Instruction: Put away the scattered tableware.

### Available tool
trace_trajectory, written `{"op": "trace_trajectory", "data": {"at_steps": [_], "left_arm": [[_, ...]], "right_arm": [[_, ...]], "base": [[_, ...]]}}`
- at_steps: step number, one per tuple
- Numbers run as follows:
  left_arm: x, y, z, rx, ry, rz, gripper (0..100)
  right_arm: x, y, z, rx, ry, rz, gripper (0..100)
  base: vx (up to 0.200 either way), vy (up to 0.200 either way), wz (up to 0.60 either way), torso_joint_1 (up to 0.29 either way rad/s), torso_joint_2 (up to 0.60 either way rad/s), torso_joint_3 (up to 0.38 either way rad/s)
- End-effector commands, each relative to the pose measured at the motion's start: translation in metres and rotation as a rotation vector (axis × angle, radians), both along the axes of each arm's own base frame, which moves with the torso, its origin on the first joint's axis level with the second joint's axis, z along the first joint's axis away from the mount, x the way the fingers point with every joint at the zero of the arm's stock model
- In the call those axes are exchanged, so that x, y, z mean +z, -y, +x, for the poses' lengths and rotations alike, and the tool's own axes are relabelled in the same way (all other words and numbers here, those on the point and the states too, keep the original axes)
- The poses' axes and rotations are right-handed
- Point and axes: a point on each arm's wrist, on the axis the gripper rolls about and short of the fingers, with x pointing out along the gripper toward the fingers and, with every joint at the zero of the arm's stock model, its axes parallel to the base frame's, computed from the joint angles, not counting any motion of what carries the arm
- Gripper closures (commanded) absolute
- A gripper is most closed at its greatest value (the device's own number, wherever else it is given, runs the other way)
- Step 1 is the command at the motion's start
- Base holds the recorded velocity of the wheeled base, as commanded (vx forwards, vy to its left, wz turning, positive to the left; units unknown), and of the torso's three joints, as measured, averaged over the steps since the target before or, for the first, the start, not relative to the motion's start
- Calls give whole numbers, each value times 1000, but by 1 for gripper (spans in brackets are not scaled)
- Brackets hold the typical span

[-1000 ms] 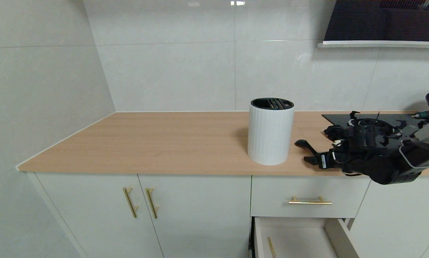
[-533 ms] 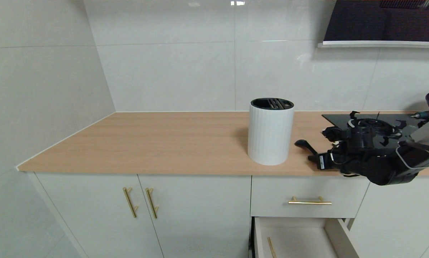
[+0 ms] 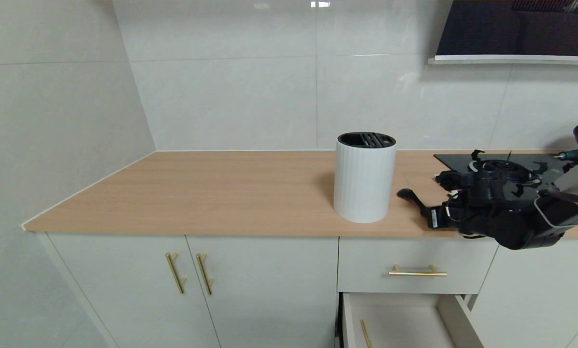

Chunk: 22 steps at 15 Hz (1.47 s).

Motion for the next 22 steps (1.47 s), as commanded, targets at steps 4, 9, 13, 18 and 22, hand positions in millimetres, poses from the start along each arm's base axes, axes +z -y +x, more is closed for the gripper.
{"op": "trace_trajectory", "data": {"at_steps": [4, 9, 13, 18, 22], "left_arm": [[0, 0, 0, 0, 0, 0, 0], [0, 0, 0, 0, 0, 0, 0], [0, 0, 0, 0, 0, 0, 0], [0, 0, 0, 0, 0, 0, 0], [0, 0, 0, 0, 0, 0, 0]], "right_arm": [[49, -1, -55, -24, -1, 74, 100], [66, 5, -131, -33, -96, 89, 100], [73, 0, -185, 56, -104, 118, 100], [39, -2, -212, 76, -243, 105, 100], [23, -5, -211, 86, -320, 92, 100]], "base": [[0, 0, 0, 0, 0, 0], [0, 0, 0, 0, 0, 0], [0, 0, 0, 0, 0, 0], [0, 0, 0, 0, 0, 0], [0, 0, 0, 0, 0, 0]]}}
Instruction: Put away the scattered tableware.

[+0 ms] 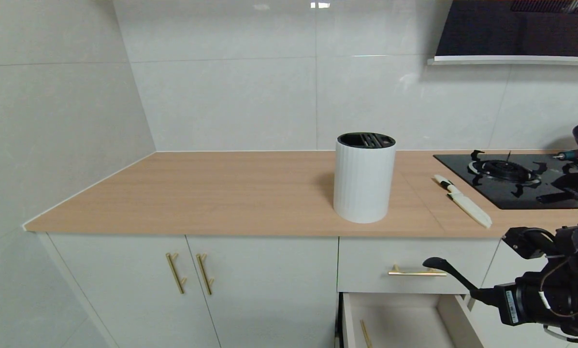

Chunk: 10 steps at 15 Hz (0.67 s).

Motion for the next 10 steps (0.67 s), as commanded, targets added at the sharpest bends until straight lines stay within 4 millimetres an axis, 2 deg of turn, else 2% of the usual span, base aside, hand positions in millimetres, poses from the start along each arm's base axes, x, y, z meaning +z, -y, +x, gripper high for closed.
{"op": "trace_trajectory", "data": {"at_steps": [1, 4, 10], "left_arm": [[0, 0, 0, 0, 0, 0, 0], [0, 0, 0, 0, 0, 0, 0], [0, 0, 0, 0, 0, 0, 0]], "right_arm": [[-11, -4, 2, 16, -51, -9, 100], [-19, -5, 5, 22, -90, -15, 100], [-22, -7, 6, 27, -102, -18, 100]], "base": [[0, 0, 0, 0, 0, 0], [0, 0, 0, -70, 163, 94], [0, 0, 0, -189, 457, 261]]}}
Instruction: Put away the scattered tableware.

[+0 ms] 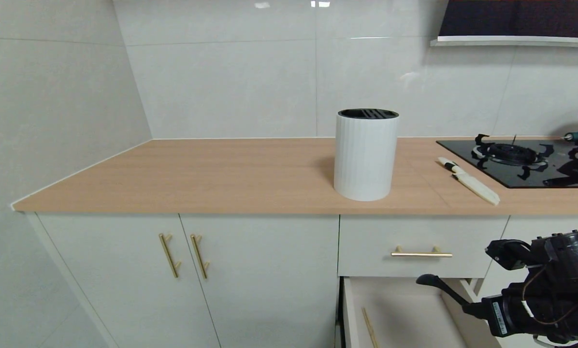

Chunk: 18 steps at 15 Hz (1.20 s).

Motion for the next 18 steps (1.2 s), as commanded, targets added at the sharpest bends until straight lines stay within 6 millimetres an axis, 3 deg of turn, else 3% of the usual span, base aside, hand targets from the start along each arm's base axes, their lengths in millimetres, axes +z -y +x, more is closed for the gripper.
{"op": "trace_trajectory", "data": {"at_steps": [1, 12, 18], "left_arm": [[0, 0, 0, -1, 0, 0, 0], [0, 0, 0, -1, 0, 0, 0], [0, 0, 0, -1, 0, 0, 0]], "right_arm": [[-3, 0, 1, 1, -15, -3, 100], [-24, -2, 9, 0, -33, -10, 100], [-31, -3, 14, -1, -44, -13, 100]], "base": [[0, 0, 0, -188, 471, 281], [0, 0, 0, -152, 451, 295], [0, 0, 0, -16, 67, 47]]}}
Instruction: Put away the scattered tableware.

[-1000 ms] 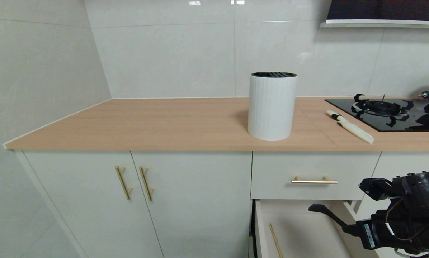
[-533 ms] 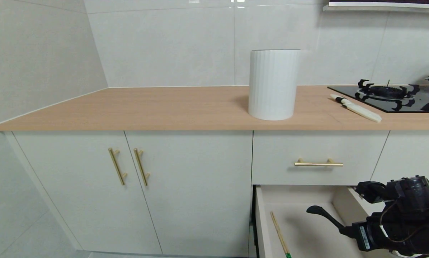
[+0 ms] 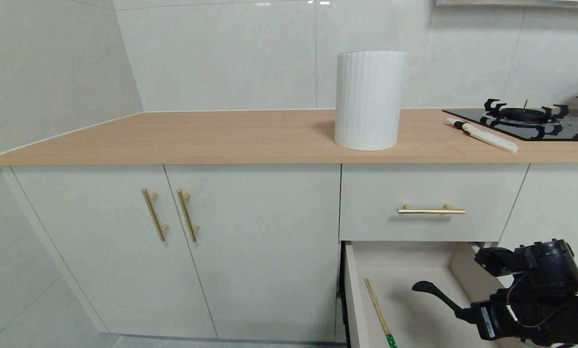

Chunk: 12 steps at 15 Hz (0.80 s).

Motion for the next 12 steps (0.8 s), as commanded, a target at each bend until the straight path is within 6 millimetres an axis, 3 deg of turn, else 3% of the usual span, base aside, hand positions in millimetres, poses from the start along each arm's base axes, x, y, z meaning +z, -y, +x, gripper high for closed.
{"op": "trace_trajectory", "data": {"at_steps": [1, 3, 4, 5, 7, 12], "left_arm": [[0, 0, 0, 0, 0, 0, 0], [0, 0, 0, 0, 0, 0, 0], [0, 0, 0, 0, 0, 0, 0], [0, 0, 0, 0, 0, 0, 0], [0, 0, 0, 0, 0, 0, 0], [0, 0, 0, 0, 0, 0, 0]], "right_arm": [[-13, -1, 7, -2, -25, -8, 100], [-26, -2, 16, -21, -37, -13, 100], [-48, -3, 28, -87, -45, -13, 100], [-53, -4, 30, -104, -44, -16, 100], [-83, -5, 42, -177, -25, -56, 100], [-116, -12, 45, -184, -66, -74, 100]], "base": [[0, 0, 0, 0, 0, 0], [0, 0, 0, 0, 0, 0], [0, 0, 0, 0, 0, 0], [0, 0, 0, 0, 0, 0], [0, 0, 0, 0, 0, 0], [0, 0, 0, 0, 0, 0]]}}
